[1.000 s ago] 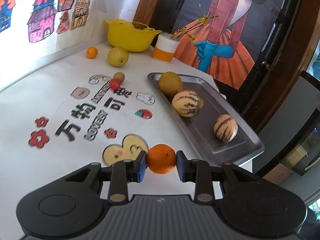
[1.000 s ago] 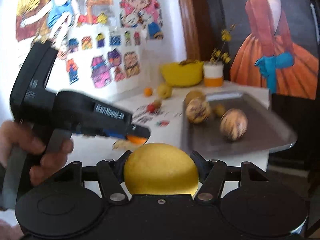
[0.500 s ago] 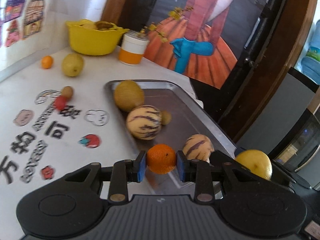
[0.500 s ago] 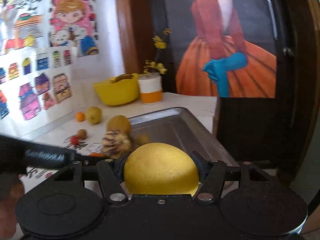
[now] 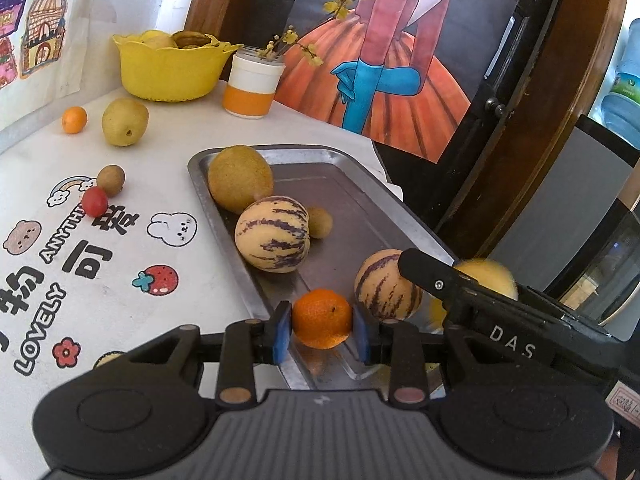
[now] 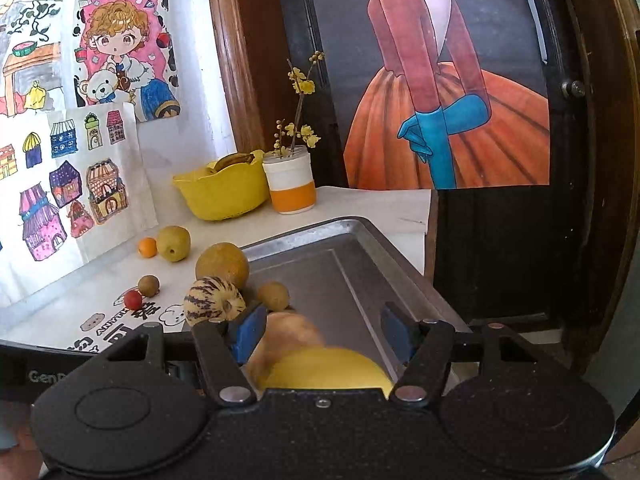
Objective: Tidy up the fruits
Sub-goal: 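Lower and open both tools to release the orange and lemon onto the tray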
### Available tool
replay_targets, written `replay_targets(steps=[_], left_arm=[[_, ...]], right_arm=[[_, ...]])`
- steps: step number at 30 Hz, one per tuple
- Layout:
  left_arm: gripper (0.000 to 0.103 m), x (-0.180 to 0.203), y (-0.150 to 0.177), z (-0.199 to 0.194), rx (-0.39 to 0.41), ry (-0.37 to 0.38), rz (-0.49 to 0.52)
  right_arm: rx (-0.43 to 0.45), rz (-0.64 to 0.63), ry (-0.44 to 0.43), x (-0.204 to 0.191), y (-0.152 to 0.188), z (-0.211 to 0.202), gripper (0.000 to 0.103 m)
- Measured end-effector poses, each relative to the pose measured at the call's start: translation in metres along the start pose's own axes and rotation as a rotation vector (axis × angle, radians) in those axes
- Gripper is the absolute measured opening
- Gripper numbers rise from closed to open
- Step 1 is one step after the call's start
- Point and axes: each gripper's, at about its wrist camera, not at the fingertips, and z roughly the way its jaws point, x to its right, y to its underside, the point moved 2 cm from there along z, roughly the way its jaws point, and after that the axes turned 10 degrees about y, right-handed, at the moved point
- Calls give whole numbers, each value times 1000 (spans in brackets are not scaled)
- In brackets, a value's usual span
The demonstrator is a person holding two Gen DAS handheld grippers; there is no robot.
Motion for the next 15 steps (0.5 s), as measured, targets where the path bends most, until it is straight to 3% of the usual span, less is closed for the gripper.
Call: replay_targets(steps=[7,12,15], left_arm=[[49,0,4,-10,17,-10,4],[77,-2,7,-29,63,-35,0],[90,-4,7,-45,96,-64,4]], right_arm=[[12,58,-6,5,1,-10,82],[55,54,10,5,-3,-33,98],[70,43,15,2,-5,-51,102]])
